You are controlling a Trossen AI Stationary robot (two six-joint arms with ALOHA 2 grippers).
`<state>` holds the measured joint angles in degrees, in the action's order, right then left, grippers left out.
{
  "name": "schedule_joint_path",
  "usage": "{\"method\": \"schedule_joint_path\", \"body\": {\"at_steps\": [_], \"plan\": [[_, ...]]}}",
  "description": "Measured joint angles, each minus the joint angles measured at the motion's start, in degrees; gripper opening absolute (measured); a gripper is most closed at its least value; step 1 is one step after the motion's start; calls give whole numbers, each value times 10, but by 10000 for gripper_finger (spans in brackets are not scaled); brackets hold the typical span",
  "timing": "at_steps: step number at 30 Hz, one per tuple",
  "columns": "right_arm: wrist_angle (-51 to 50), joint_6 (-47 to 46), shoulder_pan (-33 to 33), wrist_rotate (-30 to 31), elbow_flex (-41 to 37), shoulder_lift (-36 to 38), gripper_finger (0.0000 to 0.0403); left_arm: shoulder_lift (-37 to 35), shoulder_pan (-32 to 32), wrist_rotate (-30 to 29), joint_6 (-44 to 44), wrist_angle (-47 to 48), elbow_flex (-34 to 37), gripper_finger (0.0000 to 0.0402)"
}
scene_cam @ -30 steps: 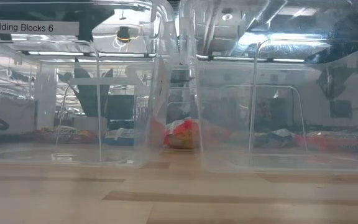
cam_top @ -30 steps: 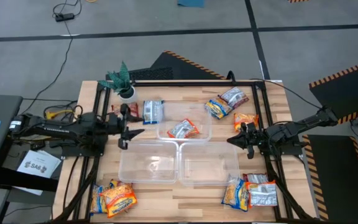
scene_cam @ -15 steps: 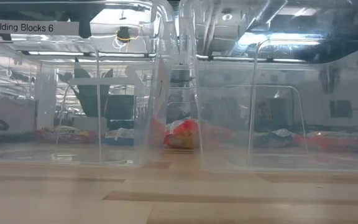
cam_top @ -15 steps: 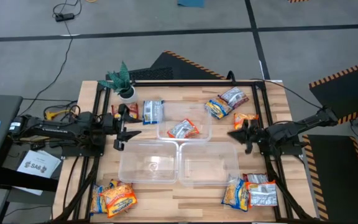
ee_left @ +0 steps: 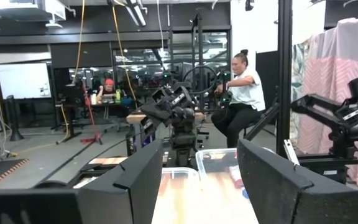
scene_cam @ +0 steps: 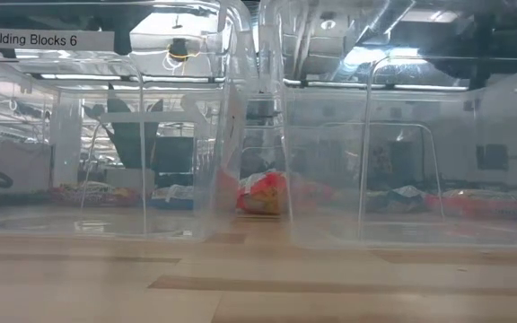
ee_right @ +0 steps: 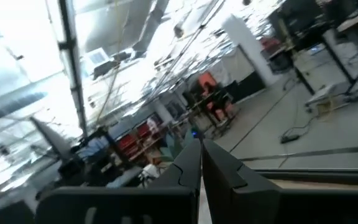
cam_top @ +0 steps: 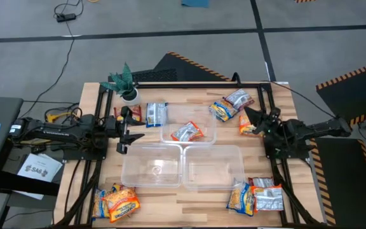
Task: Sort Maruchan noodles
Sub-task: Put the blue noodle pack into the bottom right transparent bin
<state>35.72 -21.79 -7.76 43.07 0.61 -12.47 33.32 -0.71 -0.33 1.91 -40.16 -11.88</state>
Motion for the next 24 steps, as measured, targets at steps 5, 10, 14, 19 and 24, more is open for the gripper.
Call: {"method": "schedule_joint_path", "body": {"at_steps": [5, 10, 14, 19, 24], "plan": [[2, 4, 49, -102, 42, -76, 37, 0, 0, -4, 6, -4, 0, 197], [16, 37, 90, -93, 71, -157, 37, 0, 0, -6, 6, -4, 0, 197], [-23, 34, 131, -99, 116, -220, 38, 0, 0, -6, 6, -4, 0, 197], [-300, -37, 188, -102, 231, -307, 61, 0, 0, -6, 6, -4, 0, 197], [-510, -113, 249, -120, 310, -405, 131, 0, 0, -6, 5, -4, 0, 197]]}}
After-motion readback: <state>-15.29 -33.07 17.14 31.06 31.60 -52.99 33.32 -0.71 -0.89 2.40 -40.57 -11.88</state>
